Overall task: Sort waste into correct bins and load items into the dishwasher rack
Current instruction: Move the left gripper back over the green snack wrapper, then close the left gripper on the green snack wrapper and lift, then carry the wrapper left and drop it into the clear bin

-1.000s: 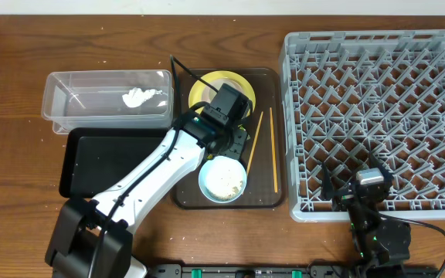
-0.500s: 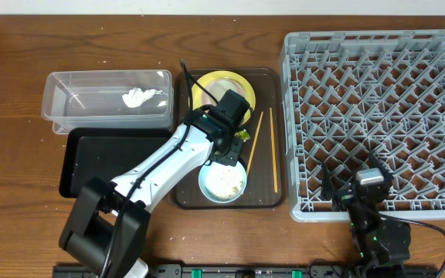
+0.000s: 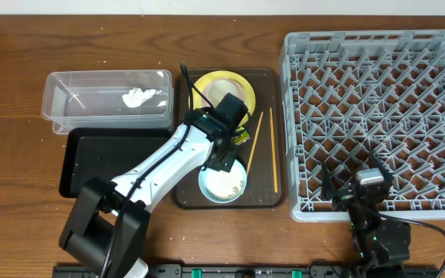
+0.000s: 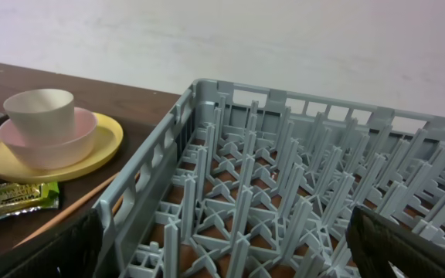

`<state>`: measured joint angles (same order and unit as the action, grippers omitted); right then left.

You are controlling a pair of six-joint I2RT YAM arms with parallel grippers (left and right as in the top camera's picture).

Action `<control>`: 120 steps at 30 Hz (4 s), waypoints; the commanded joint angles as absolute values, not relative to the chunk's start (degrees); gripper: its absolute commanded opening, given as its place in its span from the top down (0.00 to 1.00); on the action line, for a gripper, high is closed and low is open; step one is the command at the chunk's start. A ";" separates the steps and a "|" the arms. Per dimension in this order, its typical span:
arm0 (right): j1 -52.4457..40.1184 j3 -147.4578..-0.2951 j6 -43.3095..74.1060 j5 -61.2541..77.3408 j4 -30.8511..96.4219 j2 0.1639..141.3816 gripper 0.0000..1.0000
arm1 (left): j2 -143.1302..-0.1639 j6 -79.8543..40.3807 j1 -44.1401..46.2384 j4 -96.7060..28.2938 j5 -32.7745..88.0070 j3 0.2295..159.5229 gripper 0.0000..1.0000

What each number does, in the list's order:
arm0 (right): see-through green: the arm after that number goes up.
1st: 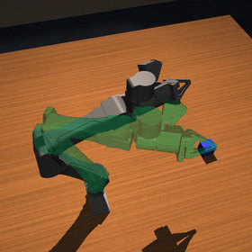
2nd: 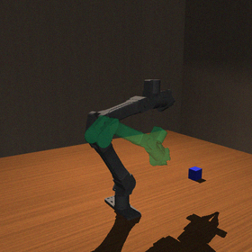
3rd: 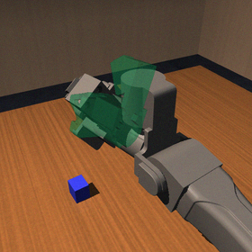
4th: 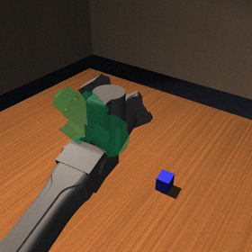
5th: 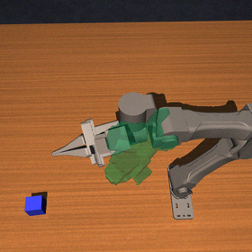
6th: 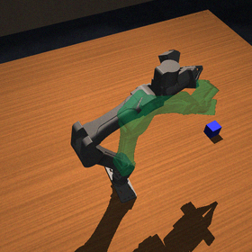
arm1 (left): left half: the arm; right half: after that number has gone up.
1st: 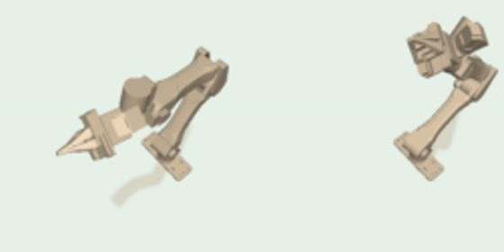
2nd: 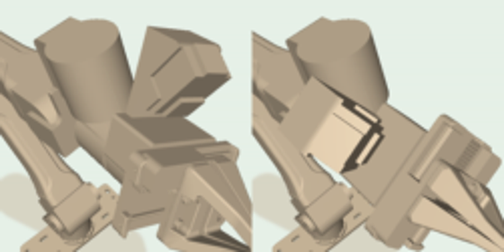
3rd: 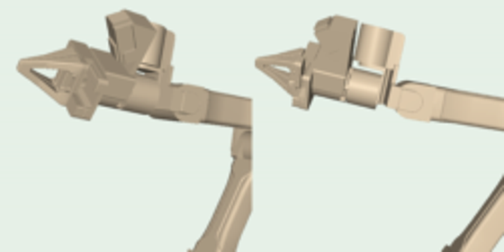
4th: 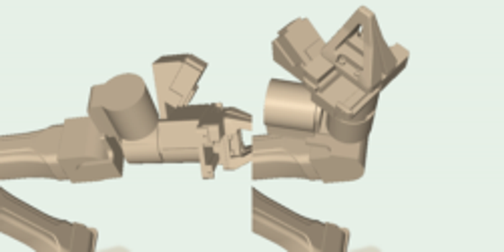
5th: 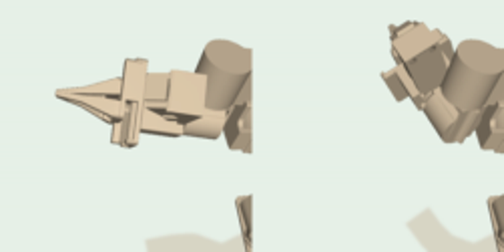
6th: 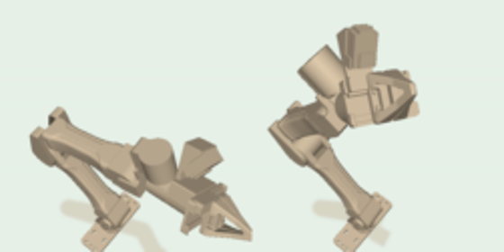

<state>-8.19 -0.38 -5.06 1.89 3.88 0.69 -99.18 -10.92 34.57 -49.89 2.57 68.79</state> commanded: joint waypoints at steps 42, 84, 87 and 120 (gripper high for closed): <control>-8.64 -0.32 -5.65 1.74 4.12 0.38 0.01 | -98.37 -19.86 34.44 -60.62 -11.18 61.89 0.90; -8.64 -0.32 -5.65 1.74 4.12 0.38 0.01 | -109.36 -5.54 37.74 -40.29 -0.45 72.42 0.59; -8.64 -0.32 -5.65 1.74 4.12 0.36 0.01 | -111.42 -5.52 37.69 -39.57 -0.47 72.42 0.60; -8.64 -0.32 -5.65 1.74 4.12 0.38 0.01 | -84.62 -5.15 33.10 -39.64 -28.18 73.10 0.94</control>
